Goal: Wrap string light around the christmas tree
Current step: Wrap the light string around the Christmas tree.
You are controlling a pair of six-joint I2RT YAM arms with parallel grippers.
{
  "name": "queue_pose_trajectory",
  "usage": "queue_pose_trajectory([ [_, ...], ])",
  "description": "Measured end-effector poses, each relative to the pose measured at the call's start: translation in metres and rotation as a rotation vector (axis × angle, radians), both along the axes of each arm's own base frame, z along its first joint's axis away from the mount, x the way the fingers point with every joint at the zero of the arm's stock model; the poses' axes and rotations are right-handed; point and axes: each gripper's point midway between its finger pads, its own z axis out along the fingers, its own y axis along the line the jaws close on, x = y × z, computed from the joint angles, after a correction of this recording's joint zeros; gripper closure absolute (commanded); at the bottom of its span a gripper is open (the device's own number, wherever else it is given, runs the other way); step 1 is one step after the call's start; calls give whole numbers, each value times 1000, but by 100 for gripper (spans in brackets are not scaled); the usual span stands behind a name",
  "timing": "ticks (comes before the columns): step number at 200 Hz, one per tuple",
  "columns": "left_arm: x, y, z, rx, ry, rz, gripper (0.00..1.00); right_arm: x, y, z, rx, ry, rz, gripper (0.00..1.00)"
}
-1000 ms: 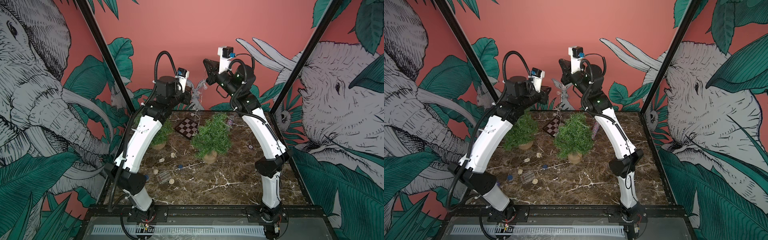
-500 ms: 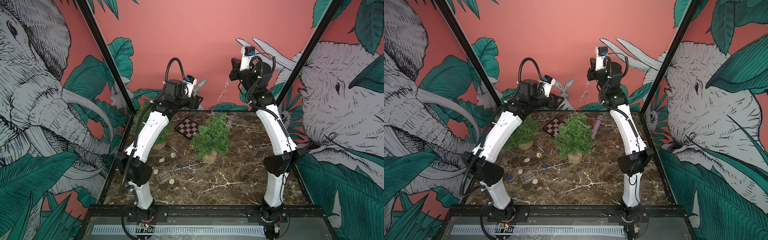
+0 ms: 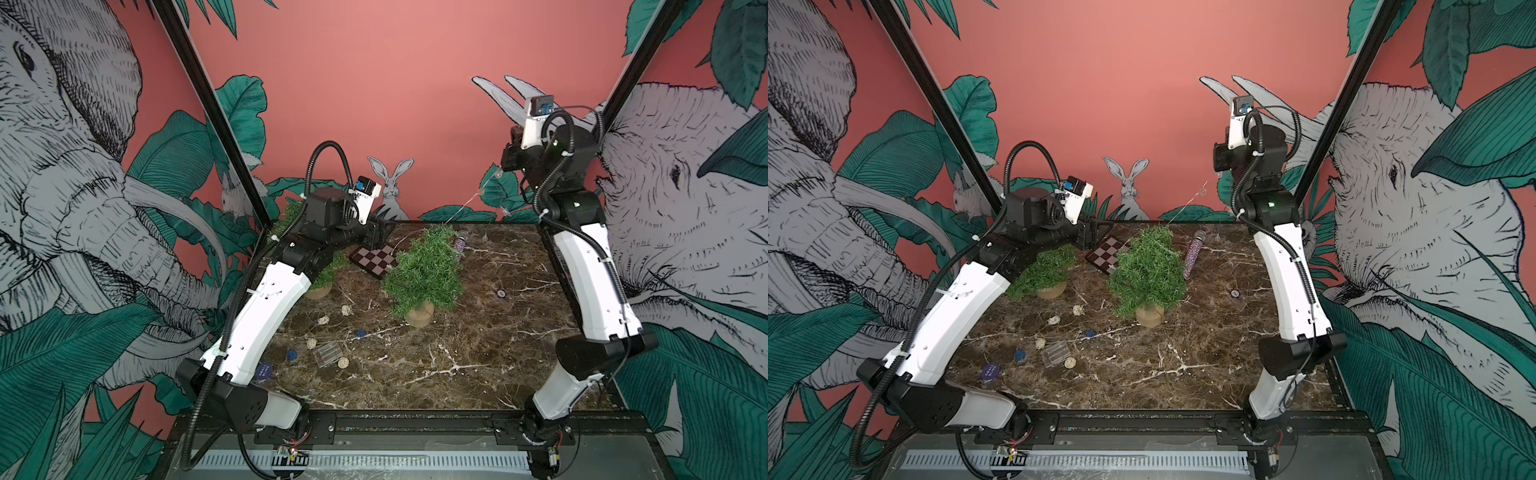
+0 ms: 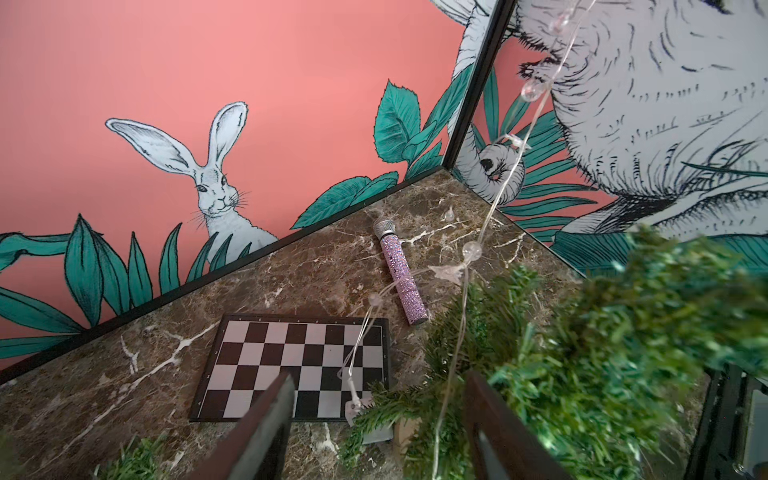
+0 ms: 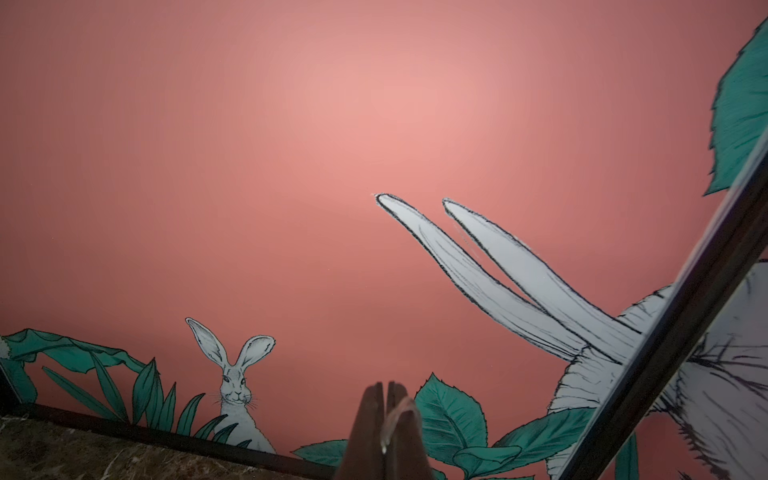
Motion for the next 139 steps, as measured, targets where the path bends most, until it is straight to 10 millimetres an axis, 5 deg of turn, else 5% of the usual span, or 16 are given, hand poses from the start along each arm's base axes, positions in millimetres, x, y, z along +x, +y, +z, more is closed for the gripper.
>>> queue_pose_trajectory([
  [44, -58, -44, 10, -5, -48, -142, 33, -65, -27, 25, -14, -36, -62, 100],
  [90, -98, -80, -1, 7, -52, -251, 31, -102, -42, -16, 48, 109, -89, 100],
  [139, -156, -143, 1, -26, -146, -439, 29, -149, -24, -35, 232, 202, 43, 100],
])
